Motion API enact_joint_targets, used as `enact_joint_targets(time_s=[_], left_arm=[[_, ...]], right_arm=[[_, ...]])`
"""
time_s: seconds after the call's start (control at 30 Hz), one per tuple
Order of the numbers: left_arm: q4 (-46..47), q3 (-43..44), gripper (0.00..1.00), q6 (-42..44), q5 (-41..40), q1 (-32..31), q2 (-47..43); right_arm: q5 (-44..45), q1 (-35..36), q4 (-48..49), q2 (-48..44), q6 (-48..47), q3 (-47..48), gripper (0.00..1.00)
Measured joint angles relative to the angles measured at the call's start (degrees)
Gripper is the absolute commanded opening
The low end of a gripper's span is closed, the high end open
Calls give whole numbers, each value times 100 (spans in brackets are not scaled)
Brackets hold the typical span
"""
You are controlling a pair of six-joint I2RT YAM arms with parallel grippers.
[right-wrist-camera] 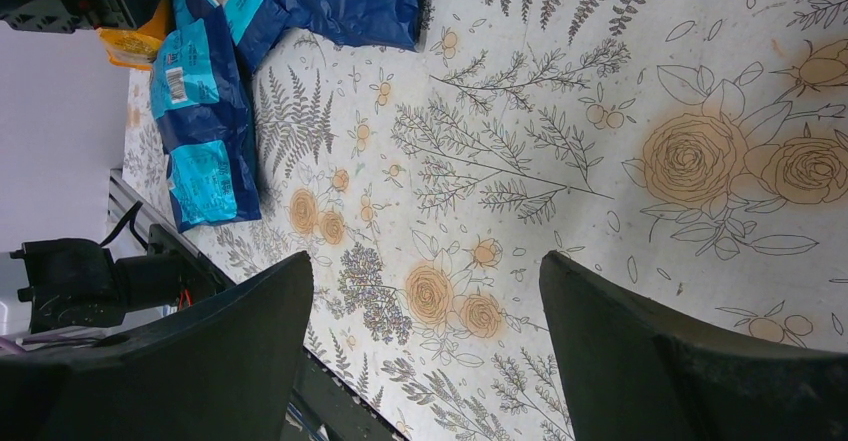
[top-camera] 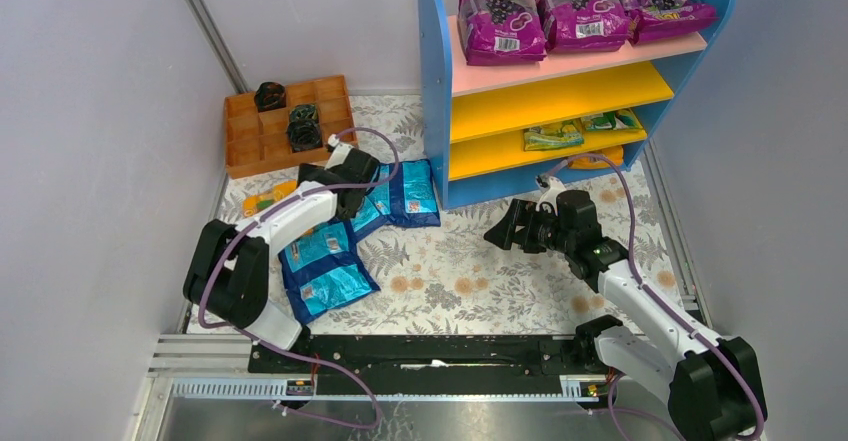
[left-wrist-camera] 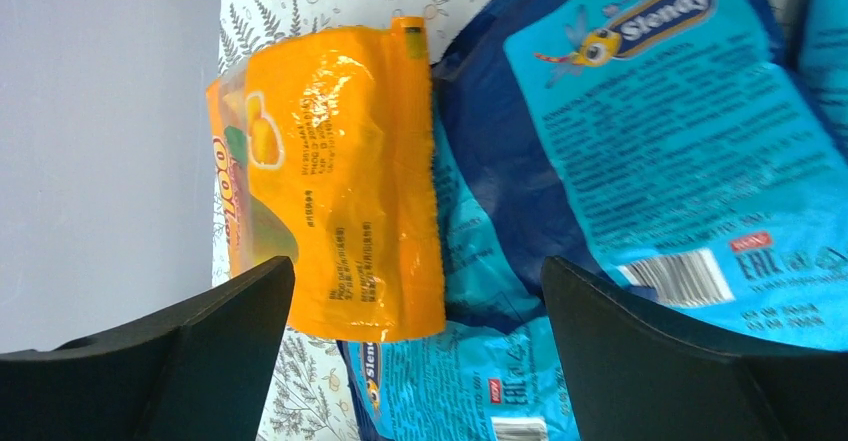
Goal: Place and organize the candy bags onto the shelf
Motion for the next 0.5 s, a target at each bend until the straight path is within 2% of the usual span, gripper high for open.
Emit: enact_joint_targets(time_s=[0.3,0.43,0.5], left_arm=[[286,-160,99,-72,188,855,-317],[358,-181,98,-125,317,935,-299],[374,-214,89,-157,378,975,-240]], right_arm=[[-129,0,188,98,2,-9,89],[-142,0,232,136,13,-11,90],[-144,0,299,136,46,-22,90]])
